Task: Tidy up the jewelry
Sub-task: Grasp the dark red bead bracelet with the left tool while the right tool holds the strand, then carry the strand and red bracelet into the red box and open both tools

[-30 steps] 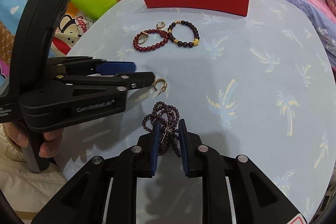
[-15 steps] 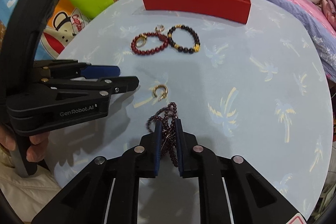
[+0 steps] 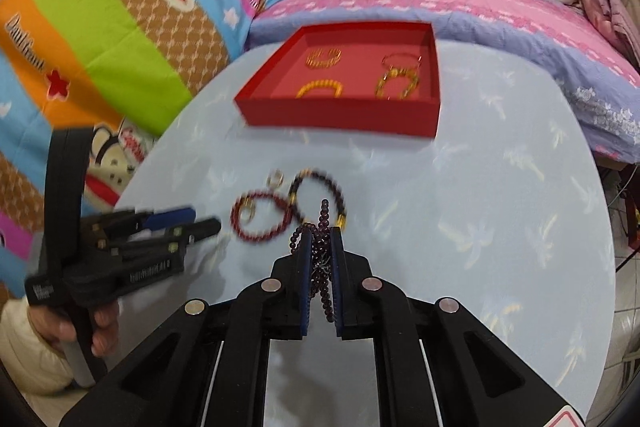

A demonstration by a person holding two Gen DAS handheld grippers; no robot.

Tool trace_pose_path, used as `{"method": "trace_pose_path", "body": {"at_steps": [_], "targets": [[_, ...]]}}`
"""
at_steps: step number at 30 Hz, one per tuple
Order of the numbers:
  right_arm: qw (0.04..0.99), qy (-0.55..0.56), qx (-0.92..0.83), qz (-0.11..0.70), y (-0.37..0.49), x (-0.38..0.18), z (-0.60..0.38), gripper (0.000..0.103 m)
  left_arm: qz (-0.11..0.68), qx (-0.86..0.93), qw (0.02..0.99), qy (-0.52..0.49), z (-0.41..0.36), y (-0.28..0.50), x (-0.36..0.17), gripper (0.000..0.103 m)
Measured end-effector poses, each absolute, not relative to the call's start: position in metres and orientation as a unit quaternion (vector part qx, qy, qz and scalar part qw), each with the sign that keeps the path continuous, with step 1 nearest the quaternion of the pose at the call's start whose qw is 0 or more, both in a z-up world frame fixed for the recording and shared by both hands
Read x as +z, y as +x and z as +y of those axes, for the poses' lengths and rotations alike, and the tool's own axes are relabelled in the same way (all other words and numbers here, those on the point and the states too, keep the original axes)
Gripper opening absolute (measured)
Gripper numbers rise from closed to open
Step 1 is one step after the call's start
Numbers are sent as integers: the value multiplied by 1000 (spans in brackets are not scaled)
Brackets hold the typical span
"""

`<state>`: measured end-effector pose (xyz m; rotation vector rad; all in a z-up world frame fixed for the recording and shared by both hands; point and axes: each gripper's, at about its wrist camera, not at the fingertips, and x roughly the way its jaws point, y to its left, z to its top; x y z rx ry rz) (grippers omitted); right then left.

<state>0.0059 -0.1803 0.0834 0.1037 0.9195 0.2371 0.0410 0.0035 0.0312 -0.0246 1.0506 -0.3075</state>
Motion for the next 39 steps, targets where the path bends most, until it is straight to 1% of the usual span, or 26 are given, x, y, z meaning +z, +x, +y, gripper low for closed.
{"method": "trace_pose_path", "body": {"at_steps": [2,3,8,11,14,15,16,21,25,31,39], "targets": [[894,55,108,430,19,93,-183,8,499,-149,854,-9,2,46,30,43],[898,59,104,423,26,98,-184,8,499,-150,854,-6,0,48,30,44],[901,64,97,418,45,102,-185,8,505,-157,849,11,-11,57,18,43],[897,63,100,426,50,96,-182,8,507,-158,847,23,-17,58,11,40],[894,65,99,432,53,93,-183,8,500,-162,850,38,-23,54,11,29],[893,66,97,434,54,92,-183,8,499,-165,850,38,-24,53,11,20],[892,68,95,436,55,91,-184,8,500,-169,849,36,-24,53,11,8],[891,74,91,439,60,89,-187,8,503,-186,844,18,-20,53,15,8],[893,73,89,435,65,94,-189,8,497,-203,844,2,-17,53,31,8],[900,66,91,421,84,110,-189,8,471,-246,847,-25,-20,66,74,7],[909,66,84,403,128,125,-191,8,404,-268,874,-14,-44,106,133,7]]}}
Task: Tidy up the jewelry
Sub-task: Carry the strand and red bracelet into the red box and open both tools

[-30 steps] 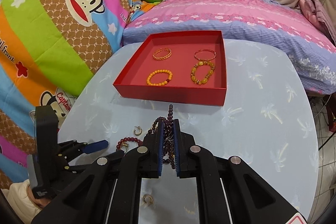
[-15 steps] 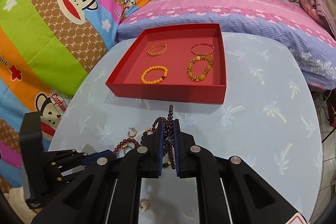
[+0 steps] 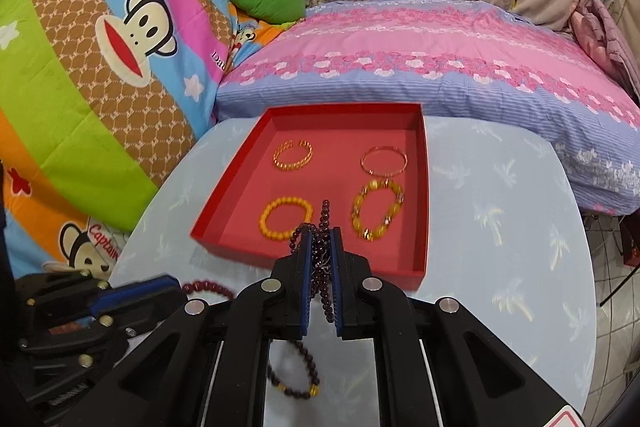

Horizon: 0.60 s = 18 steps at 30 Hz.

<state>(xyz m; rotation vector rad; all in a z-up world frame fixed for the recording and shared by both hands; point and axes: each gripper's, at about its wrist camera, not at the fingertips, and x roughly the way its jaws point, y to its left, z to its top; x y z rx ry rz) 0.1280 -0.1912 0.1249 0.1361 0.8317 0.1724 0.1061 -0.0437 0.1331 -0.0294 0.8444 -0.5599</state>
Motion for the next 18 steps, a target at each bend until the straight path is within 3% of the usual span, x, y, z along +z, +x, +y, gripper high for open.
{"method": "trace_pose_path", "body": {"at_steps": [7,18], "targets": [[902,89,75,416,173,115,-197,8,383,-243,891,-23,-45,171,139,8],[889,92,77,443,233,80,-180,9,414,-219,882,-53,-37,258,89,8]]}}
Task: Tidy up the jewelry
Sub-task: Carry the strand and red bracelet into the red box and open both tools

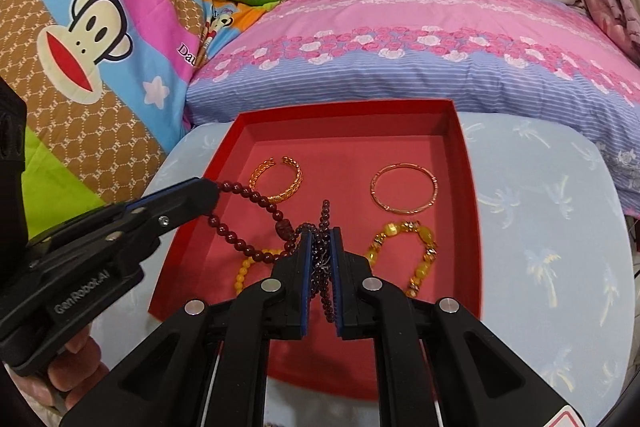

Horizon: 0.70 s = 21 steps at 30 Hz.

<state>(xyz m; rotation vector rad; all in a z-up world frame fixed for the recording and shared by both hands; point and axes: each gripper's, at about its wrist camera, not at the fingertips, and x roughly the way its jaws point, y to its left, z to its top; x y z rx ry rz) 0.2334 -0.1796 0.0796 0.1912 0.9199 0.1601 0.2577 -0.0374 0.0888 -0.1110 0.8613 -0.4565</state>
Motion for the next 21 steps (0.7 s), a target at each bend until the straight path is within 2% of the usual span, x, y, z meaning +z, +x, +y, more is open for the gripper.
{"method": "trace_pose_path", "body": {"at_steps": [8,10,11,12,13,14,21], "targets": [[879,103,68,461,259,55,-176,10,435,-166,884,-37,-25,280,57,8],[883,101,62,453,260,55,-176,15,434,-155,887,-31,-24,281,55,8],[886,98,59,450,260,56,-176,22,432,-146,890,-26,-22,281,55,11],[890,95,51,443,259,58,-176,32,431,-138,892,-23,-22,280,55,22],[894,93,45,436,257,60,-177,36,427,-133,894,-22,-21,280,55,36],[896,92,43,432,254,63,-177,39,421,-127,898,-22,-19,278,57,39],[898,92,45,427,236,70,-182,40,416,-126,900,-31,-13,267,61,40]]}}
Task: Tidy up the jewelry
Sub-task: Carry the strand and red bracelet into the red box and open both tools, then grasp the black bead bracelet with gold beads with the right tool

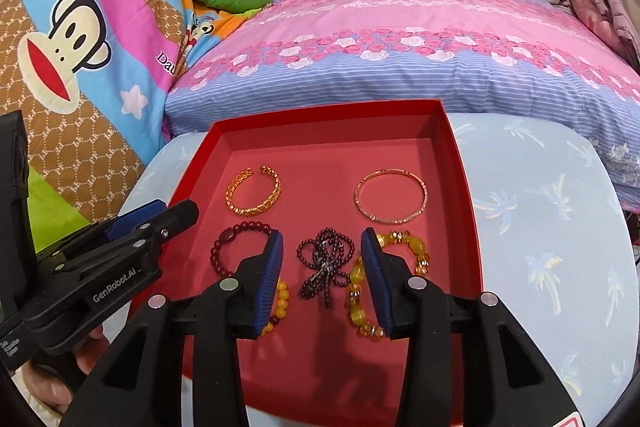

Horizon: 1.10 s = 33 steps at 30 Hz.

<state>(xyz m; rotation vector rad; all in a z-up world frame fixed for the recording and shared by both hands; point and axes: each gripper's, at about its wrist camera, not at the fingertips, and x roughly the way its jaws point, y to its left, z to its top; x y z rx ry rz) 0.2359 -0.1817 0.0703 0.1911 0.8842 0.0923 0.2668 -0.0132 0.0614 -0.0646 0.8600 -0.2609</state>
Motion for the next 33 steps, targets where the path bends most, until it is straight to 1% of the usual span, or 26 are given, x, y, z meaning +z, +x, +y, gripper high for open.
{"method": "trace_pose_path", "body": {"at_steps": [15,21,33], "targets": [[904,92,55,413,169,94,-180,40,404,-124,905,-39,-6,209,80,41],[902,89,57,418,140,95,-176,40,407,-127,904,-44,-3,181,81,41],[890,69,57,448,85,71,-164,40,439,-117,889,-52,12,132,55,41]]}}
